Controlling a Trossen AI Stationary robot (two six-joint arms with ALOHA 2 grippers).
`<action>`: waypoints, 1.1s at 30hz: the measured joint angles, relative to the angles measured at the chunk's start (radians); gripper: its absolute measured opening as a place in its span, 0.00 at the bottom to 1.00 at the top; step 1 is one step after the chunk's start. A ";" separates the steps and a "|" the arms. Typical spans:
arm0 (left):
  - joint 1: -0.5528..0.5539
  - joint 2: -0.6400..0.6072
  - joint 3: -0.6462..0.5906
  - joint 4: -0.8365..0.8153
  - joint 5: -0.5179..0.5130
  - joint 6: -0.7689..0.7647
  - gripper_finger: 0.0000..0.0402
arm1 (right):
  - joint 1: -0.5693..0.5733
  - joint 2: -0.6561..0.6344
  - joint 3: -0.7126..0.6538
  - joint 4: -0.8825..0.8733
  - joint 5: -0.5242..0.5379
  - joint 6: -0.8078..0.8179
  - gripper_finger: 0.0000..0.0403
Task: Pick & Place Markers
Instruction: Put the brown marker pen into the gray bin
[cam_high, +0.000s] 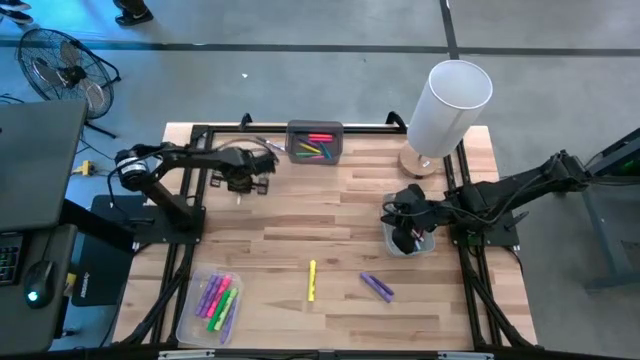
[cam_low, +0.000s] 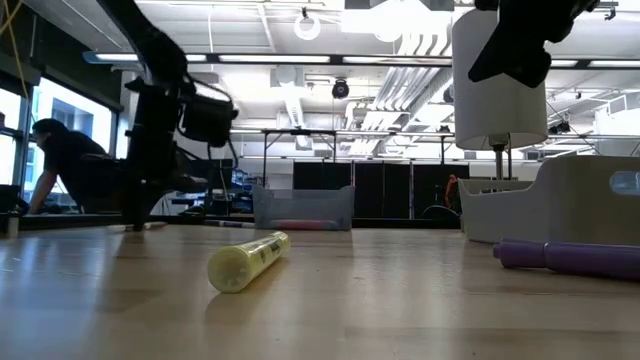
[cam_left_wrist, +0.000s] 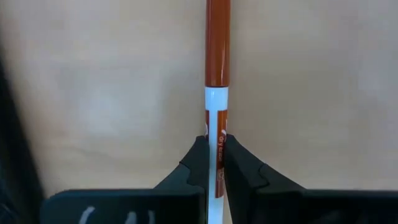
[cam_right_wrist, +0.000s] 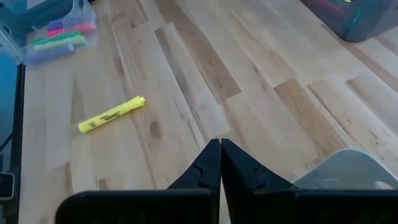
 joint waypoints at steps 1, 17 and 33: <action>-0.044 0.001 0.015 -0.004 0.013 -0.005 0.04 | 0.008 0.000 0.000 -0.002 0.013 0.008 0.00; -0.499 0.003 0.293 0.240 0.014 -0.112 0.03 | 0.213 -0.005 0.000 -0.212 0.142 0.425 0.00; -0.532 0.114 0.606 0.711 -0.103 0.174 0.02 | 0.424 -0.115 0.000 -0.122 0.369 0.512 0.00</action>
